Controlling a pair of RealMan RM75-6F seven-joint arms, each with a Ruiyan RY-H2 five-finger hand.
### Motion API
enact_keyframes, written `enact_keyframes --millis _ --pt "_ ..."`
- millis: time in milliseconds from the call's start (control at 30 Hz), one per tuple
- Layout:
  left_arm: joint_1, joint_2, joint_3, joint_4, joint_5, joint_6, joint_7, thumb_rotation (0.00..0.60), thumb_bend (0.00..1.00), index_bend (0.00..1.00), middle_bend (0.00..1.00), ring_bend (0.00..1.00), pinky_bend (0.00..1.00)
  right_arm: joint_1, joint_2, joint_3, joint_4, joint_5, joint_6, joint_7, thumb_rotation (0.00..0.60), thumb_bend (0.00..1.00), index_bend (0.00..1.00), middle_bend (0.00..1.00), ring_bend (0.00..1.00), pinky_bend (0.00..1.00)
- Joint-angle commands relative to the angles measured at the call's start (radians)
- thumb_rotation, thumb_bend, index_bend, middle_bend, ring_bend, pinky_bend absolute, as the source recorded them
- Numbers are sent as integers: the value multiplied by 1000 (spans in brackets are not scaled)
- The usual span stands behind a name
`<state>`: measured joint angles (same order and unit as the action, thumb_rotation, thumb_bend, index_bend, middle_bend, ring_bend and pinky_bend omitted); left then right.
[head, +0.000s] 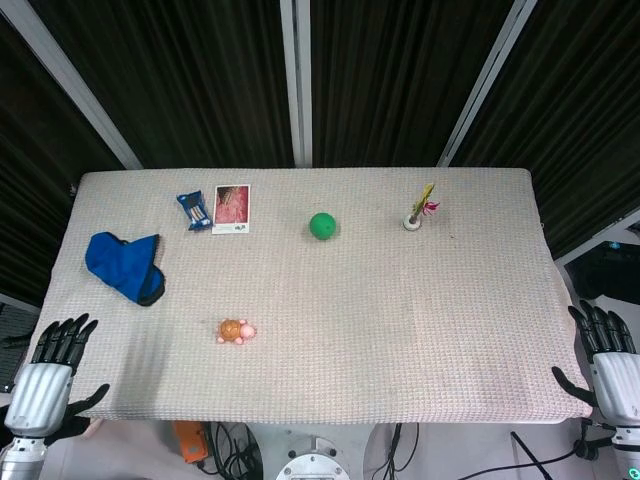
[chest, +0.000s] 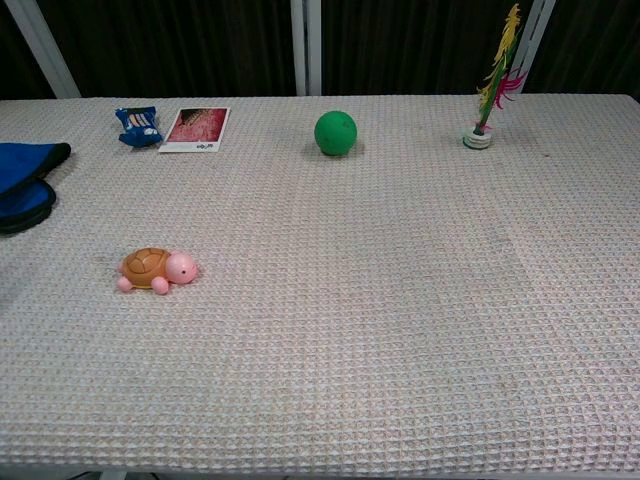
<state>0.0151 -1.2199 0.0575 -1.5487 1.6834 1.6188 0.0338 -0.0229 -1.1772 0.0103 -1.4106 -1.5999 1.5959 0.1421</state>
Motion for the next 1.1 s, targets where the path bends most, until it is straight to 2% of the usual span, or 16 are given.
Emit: enact_keyframes --millis 33,200,367,533,800,967,1100 --pt "0 1 1 -1 0 -2 -1 600 154 19 0 0 0 0 0 0 0 0 0 -1 600 153 0 0 0 0" --pt "-7 5 -3 -12 4 -5 0 600 161 19 0 0 0 0 2 0 -2 -2 1 -1 600 153 0 0 0 0" --pt "-40 9 -16 -50 29 -29 30 600 213 24 11 0 0 1 3 3 -1 4 1 2 600 153 0 0 0 0" --pt "-131 -15 -38 -116 33 -162 90 600 215 68 46 0 0 3 1 4 -5 5 -3 -5 600 153 0 0 0 0" --pt "-286 -144 -106 -116 -90 -413 159 600 214 78 57 0 0 4 5 4 -1 13 -12 2 600 153 0 0 0 0" --pt "-334 -212 -122 -94 -185 -506 219 600 215 121 92 0 0 0 11 10 17 33 -17 29 600 153 0 0 0 0" --pt "-355 -245 -132 -82 -239 -534 248 600 232 157 122 0 0 -3 12 12 34 43 -19 51 600 153 0 0 0 0"
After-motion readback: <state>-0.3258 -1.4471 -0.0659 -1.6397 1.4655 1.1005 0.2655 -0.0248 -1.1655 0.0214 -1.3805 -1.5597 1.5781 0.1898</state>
